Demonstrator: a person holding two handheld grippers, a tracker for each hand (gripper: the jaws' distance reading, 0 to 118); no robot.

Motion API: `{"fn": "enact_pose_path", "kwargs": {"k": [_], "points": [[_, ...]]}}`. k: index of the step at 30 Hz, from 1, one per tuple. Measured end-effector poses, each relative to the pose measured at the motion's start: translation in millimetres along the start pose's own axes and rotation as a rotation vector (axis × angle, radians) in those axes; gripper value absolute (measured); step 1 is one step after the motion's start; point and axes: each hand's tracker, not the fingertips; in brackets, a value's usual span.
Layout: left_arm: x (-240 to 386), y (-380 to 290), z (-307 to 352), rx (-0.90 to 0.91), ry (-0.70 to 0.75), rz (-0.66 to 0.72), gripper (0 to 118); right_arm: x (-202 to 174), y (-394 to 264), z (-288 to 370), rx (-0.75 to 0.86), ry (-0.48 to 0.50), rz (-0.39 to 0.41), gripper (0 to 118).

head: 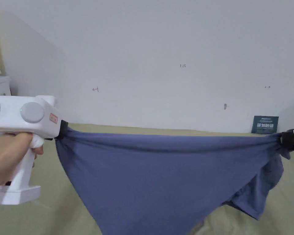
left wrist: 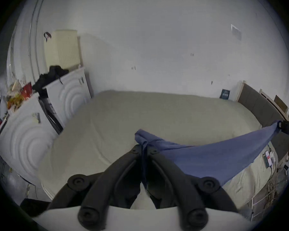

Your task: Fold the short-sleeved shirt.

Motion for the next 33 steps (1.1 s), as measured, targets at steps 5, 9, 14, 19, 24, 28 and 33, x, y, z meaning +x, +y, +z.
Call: {"fn": "enact_pose_path", "kwargs": {"k": [5, 9, 14, 19, 24, 28, 33], "points": [[22, 50, 2, 0.080, 0.079, -0.037, 5, -5, 49, -1, 0.057, -0.059, 0.021, 12], [40, 92, -13, 0.133, 0.146, -0.031, 4, -8, 91, -18, 0.104, -0.113, 0.039, 12], [61, 146, -45, 0.173, 0.193, -0.080, 4, -10, 141, -56, 0.141, -0.170, 0.067, 12], [72, 177, -94, 0.191, 0.213, -0.061, 4, -14, 176, -113, 0.136, -0.197, 0.058, 12], [74, 195, -168, 0.201, 0.229, -0.041, 4, -23, 184, -174, 0.143, -0.219, 0.019, 12], [78, 182, -228, 0.199, 0.254, -0.051, 4, -31, 168, -222, 0.155, -0.219, -0.001, 12], [80, 141, -289, 0.112, 0.235, -0.050, 4, -35, 125, -277, 0.084, -0.234, 0.024, 12]]}}
